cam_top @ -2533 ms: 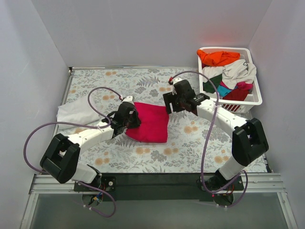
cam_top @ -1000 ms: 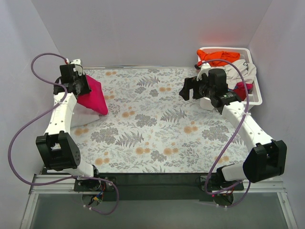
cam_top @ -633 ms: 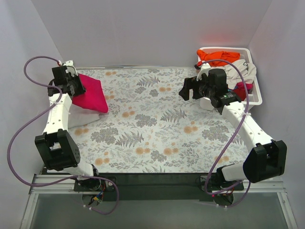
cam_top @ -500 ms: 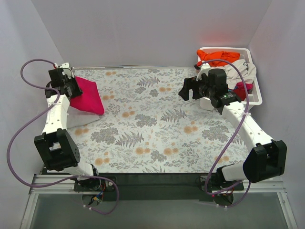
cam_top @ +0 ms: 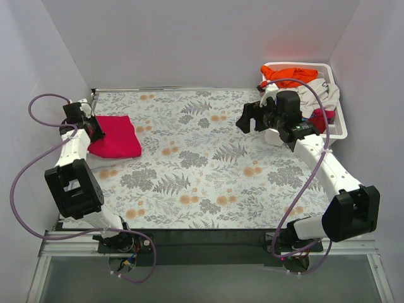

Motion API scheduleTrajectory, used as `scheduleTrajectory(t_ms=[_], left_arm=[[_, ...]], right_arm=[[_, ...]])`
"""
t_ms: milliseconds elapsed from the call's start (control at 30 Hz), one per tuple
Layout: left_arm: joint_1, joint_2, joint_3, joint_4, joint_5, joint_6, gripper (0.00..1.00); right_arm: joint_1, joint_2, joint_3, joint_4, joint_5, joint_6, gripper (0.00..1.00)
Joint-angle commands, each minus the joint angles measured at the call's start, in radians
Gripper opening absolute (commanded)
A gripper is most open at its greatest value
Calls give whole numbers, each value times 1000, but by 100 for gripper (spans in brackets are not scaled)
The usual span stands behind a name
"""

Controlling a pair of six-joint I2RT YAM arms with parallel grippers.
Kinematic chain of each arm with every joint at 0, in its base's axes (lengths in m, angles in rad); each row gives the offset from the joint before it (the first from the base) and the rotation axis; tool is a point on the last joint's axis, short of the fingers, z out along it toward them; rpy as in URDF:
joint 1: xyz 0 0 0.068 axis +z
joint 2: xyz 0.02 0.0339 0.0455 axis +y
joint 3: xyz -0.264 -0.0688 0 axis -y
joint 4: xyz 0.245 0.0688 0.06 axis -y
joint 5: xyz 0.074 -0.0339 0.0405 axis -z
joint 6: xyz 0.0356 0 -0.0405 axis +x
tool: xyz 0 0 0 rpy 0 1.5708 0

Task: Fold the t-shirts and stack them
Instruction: Neatly place the folded tshirt to the corner

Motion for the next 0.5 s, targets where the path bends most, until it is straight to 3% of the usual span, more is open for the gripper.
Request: scheduleTrajectory(t_ms=[0, 467], left_arm=[[26, -4, -6, 55, -69, 9, 0], [88, 4, -31, 90, -282, -26, 0]], right_arm=[[-5, -31, -9, 45, -24, -16, 79], [-7, -24, -10, 45, -27, -16, 80]])
